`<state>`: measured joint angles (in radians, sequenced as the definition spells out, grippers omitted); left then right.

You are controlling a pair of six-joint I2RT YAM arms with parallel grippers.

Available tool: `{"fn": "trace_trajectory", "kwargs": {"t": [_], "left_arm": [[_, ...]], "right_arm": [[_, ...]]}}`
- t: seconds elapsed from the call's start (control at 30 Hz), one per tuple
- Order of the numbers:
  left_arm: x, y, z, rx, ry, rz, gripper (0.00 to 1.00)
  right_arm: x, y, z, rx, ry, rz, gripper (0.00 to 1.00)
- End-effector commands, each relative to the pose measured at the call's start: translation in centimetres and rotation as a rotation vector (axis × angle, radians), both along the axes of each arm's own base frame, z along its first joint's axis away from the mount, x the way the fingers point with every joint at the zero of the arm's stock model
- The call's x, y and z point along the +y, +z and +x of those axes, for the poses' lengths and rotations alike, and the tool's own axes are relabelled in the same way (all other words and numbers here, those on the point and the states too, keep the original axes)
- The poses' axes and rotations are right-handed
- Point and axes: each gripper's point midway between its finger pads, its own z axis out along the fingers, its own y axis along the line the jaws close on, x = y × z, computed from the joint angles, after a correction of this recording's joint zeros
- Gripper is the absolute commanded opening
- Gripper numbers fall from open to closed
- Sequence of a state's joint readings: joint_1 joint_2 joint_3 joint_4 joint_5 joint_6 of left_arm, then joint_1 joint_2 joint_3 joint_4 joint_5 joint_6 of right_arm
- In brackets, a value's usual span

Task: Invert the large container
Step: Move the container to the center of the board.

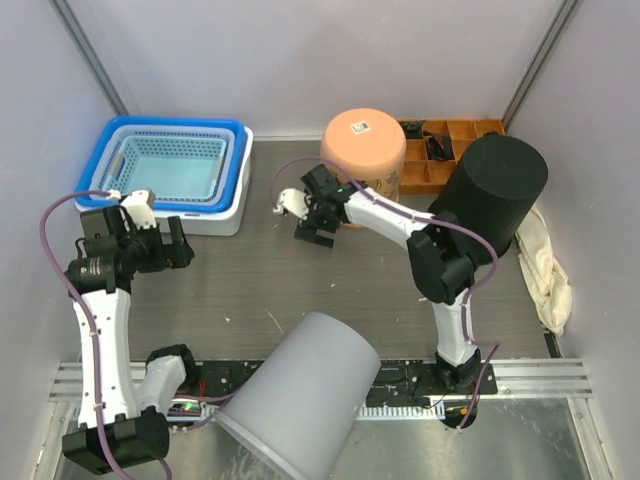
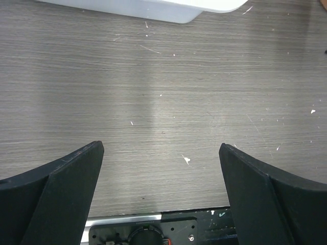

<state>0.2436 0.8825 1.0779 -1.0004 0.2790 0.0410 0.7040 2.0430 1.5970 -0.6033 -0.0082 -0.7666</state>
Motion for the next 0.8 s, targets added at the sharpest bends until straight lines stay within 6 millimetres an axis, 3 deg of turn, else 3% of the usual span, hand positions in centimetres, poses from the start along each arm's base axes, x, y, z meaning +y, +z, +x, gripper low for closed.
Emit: {"fn": "trace_trajectory", "kwargs": {"t": [0.0,0.13,0.27,0.37,0.53,0.67,0.77], "left_arm": [[-0.1,1.8,0.4,-0.110,-0.013,0.016,0.99],[1.8,1.9,0.0,-0.090,0.049,0.100,0.99],[2.1,1.7,0.0,-0.072,0.048,0.091,0.98],[1.7,1.5,0.0,-0.064,0.020,0.063,0.99],[1.2,1.4,-0.2,-0.050,-0.006,0.034,0.99],[0.8,1.0,-0.4,-0.033,-0.034,0.014,0.99],[0.6,1.0,-0.6,-0.036,-0.050,0.006,0.98]], "right_arm": [[-0.6,9.8,1.9,-0.149,-0.038,0.165,1.00],[-2.0,13.2,0.3,-0.180,-0.104,0.173,1.00],[-2.6,15.5,-5.8,-0.050,-0.069,0.191,1.00],[-4.5,15.8,-8.3,-0.047,-0.126,0.178,1.00],[-9.2,14.1,-8.2,-0.113,-0.197,0.177,1.00],[-9.4,11.7,-7.6,-0.051,-0.252,0.150,1.00],[-9.6,11.0,-5.0,-0.131,-0.346,0.146,1.00]]}}
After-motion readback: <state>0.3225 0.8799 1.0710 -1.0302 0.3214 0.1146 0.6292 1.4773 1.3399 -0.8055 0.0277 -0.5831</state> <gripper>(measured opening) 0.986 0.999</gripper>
